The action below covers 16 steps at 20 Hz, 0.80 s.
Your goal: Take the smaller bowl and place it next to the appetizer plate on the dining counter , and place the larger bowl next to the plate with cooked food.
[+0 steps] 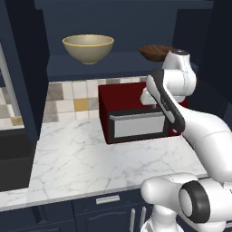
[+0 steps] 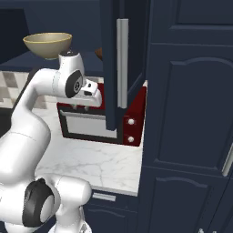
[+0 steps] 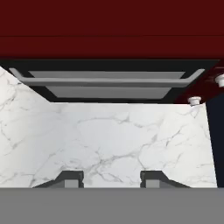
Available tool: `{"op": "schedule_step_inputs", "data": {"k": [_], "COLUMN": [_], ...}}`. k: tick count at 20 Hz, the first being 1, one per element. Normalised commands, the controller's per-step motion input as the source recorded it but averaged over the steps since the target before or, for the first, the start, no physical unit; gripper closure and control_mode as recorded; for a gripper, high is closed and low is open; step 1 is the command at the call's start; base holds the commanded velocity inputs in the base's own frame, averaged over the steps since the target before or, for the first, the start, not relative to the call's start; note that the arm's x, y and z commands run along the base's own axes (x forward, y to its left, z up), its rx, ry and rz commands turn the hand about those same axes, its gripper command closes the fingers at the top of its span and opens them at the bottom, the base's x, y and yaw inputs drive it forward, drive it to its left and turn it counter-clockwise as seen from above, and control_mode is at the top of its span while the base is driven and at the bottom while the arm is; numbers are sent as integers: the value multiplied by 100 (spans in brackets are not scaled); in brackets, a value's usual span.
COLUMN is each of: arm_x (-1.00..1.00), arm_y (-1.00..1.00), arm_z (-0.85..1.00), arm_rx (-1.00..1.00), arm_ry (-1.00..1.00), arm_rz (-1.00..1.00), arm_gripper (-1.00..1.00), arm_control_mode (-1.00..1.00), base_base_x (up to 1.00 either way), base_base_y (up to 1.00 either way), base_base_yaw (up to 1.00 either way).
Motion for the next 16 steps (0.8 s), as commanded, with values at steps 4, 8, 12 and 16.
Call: {"op": "schedule_step_inputs", "data": {"k": [4,8,12,16], "arm_x": [-16,-42,-5,17], "arm_y": [0,3,0,0], "arm_z": [0,37,77,63], "arm_rx": [0,-5,-15,-19], "arm_ry": [-3,-37,-37,-33], "arm_rz": [0,2,4,2], "arm_gripper": [-100,-100,-100,-100], "arm_control_mode": [-100,-100,-100,-100], "base_base_x": [0,0,0,0], "base_base_y": [0,0,0,0], "base_base_yaw": [0,0,0,0]}}
